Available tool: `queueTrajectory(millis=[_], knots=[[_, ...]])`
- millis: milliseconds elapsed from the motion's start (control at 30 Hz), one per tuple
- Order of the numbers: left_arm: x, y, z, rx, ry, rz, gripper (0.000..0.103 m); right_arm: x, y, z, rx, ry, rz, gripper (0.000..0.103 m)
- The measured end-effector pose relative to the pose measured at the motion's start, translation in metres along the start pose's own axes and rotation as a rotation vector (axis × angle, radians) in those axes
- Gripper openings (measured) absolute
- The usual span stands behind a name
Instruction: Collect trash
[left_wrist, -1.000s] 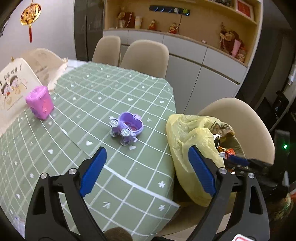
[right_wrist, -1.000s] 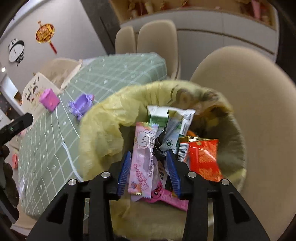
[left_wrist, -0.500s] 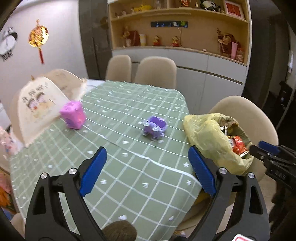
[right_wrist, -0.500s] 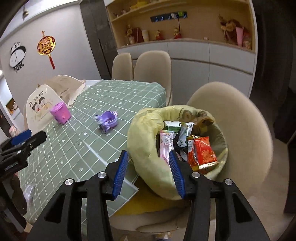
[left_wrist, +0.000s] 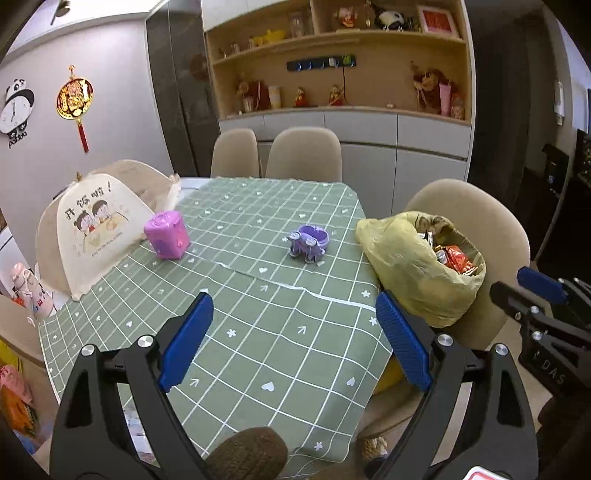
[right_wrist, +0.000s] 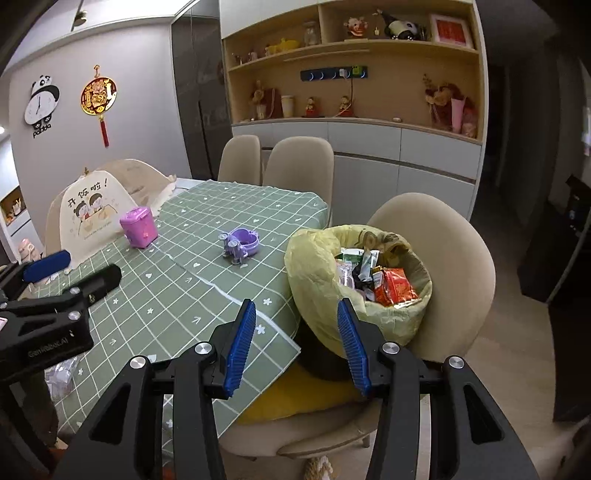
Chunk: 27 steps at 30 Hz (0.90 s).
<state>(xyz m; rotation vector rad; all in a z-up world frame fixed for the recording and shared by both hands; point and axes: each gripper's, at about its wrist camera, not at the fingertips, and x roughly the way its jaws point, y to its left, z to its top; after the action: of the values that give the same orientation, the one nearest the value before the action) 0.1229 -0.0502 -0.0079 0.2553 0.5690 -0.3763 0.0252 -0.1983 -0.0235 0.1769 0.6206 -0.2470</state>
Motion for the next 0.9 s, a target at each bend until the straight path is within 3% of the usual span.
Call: queueTrajectory(millis=[467,900], knots=[[-0.006,0.025,-0.003,-0.024,0.014,-0.01,0.085,-0.008,0.012,0.0,0.037,0.002,-0.042,0.044],[-0.006,0.021,-0.005,0.0,0.009,-0.034,0.085,-0.011,0.013,0.001,0.053,-0.017,-0.071,0.044]])
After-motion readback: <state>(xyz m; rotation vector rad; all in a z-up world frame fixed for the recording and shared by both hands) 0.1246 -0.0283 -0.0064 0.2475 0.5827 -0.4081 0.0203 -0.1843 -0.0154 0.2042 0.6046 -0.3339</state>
